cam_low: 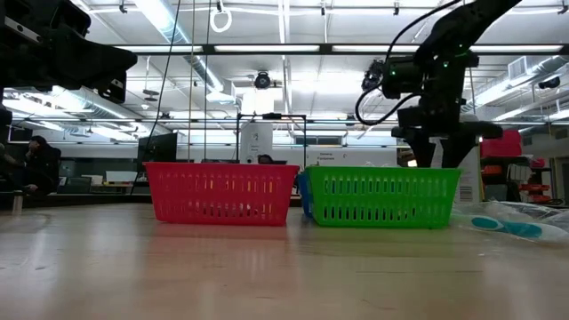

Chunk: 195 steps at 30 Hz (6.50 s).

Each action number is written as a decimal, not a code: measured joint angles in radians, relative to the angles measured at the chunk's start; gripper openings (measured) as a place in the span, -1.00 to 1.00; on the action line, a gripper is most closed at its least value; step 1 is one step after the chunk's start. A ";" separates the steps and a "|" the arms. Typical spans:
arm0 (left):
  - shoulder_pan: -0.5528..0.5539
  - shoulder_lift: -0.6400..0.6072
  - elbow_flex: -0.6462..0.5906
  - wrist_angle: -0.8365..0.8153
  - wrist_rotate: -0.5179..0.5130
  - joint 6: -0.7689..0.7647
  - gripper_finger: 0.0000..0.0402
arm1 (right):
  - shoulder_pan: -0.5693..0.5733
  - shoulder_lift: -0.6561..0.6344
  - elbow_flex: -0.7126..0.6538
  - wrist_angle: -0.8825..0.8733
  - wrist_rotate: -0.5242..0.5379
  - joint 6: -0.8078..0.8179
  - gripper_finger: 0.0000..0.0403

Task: Pick & Place Travel size toiletries
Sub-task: Put the top right toothpaste into the red bin

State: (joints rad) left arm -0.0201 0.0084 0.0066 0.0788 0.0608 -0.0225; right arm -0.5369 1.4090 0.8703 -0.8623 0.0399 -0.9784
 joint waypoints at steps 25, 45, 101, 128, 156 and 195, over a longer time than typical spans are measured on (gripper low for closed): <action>0.000 0.000 0.000 0.000 0.000 0.000 -0.84 | -0.006 0.096 -0.067 0.136 -0.017 -0.077 0.02; 0.000 0.000 0.000 0.000 0.000 0.000 -0.84 | -0.006 0.141 -0.073 0.163 -0.050 -0.086 -0.01; 0.000 0.000 0.000 0.000 0.000 0.000 -0.84 | -0.026 0.063 -0.090 0.107 -0.049 -0.156 -0.59; 0.000 0.000 0.000 0.000 0.000 0.000 -0.84 | -0.065 -0.106 -0.090 0.010 -0.034 -0.327 -0.61; 0.000 0.000 0.000 0.000 0.000 0.000 -0.84 | 0.000 -0.262 -0.090 -0.008 -0.338 -0.191 -0.61; 0.000 0.000 0.000 0.000 0.000 0.000 -0.84 | 0.306 -0.270 -0.090 0.578 -0.393 0.516 -0.60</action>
State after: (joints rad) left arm -0.0200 0.0082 0.0067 0.0791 0.0608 -0.0223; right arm -0.2313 1.1385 0.7799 -0.2844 -0.3530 -0.4628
